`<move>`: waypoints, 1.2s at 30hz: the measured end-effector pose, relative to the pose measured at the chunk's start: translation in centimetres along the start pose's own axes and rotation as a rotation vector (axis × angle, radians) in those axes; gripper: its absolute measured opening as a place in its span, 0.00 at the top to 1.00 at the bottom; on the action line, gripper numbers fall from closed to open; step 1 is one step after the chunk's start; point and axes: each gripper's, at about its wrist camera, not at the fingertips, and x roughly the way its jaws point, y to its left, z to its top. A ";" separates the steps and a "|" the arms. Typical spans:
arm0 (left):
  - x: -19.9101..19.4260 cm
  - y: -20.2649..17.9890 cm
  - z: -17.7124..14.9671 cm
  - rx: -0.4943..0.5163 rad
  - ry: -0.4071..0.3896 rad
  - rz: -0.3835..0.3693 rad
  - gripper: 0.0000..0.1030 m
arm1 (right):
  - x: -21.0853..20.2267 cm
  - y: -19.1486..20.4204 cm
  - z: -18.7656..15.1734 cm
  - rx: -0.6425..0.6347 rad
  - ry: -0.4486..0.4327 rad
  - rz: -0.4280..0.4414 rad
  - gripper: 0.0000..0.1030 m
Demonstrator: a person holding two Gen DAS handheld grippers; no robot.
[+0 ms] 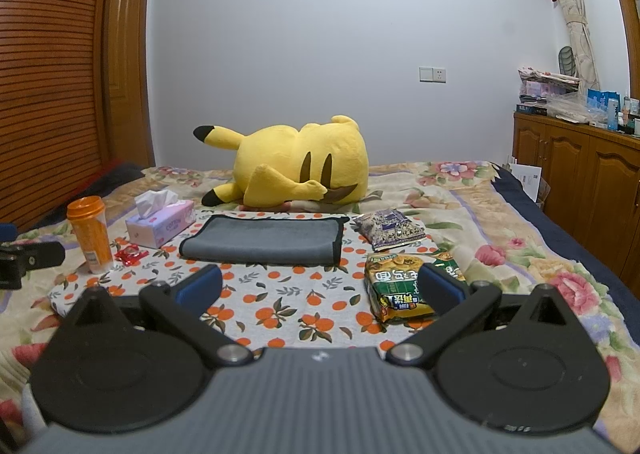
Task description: Fold towel
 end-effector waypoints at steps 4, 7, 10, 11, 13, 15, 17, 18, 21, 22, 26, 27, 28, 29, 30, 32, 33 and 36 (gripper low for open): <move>0.0 0.0 0.0 0.000 0.000 0.000 0.00 | 0.0 0.0 0.0 0.000 0.000 0.000 0.00; 0.0 0.0 0.0 0.000 0.000 0.000 0.00 | 0.0 0.0 0.0 0.001 0.000 0.000 0.00; 0.0 0.0 0.0 0.000 0.000 0.000 0.00 | 0.0 0.0 0.0 0.000 0.000 0.001 0.00; 0.0 0.0 0.0 0.001 0.001 0.000 0.00 | 0.0 0.0 0.0 0.000 0.000 0.000 0.00; 0.0 0.0 0.0 0.001 0.000 0.000 0.00 | 0.0 0.0 0.0 0.000 0.000 0.000 0.00; 0.0 0.0 0.0 0.001 0.000 0.000 0.00 | 0.0 0.0 0.0 0.000 0.000 0.000 0.00; 0.0 0.0 0.0 0.000 0.000 0.000 0.00 | 0.0 0.0 0.0 0.000 0.001 0.000 0.00; 0.0 -0.1 0.0 0.001 0.001 0.000 0.00 | 0.0 0.0 0.0 0.000 0.001 0.000 0.00; 0.0 0.1 -0.1 0.000 0.005 0.000 0.00 | 0.0 0.0 0.0 0.000 0.000 0.000 0.00; 0.0 0.2 -0.2 0.001 0.006 0.000 0.00 | 0.0 0.0 0.0 0.000 0.000 0.000 0.00; 0.0 0.4 -0.4 0.002 0.008 -0.002 0.00 | 0.0 0.0 0.0 0.001 0.000 0.000 0.00; 0.0 0.5 -0.4 0.003 0.008 -0.002 0.00 | 0.0 0.0 0.0 0.000 0.000 0.000 0.00; 0.0 0.4 -0.3 0.002 0.008 -0.002 0.00 | 0.0 0.0 0.0 0.000 0.000 0.001 0.00; 0.0 0.4 -0.4 0.002 0.008 -0.001 0.00 | 0.0 0.0 0.0 0.001 0.000 0.000 0.00; 0.0 0.4 -0.3 0.002 0.009 -0.002 0.00 | 0.0 0.0 0.0 0.000 0.000 0.000 0.00; 0.0 0.4 -0.4 0.002 0.009 -0.002 0.00 | 0.0 0.0 0.0 0.000 0.000 0.000 0.00; 0.0 0.4 -0.3 0.002 0.008 -0.002 0.00 | 0.0 0.0 0.0 0.000 0.000 0.000 0.00; 0.1 0.4 -0.5 0.003 0.013 -0.003 0.00 | 0.0 0.0 0.0 0.000 0.000 0.000 0.00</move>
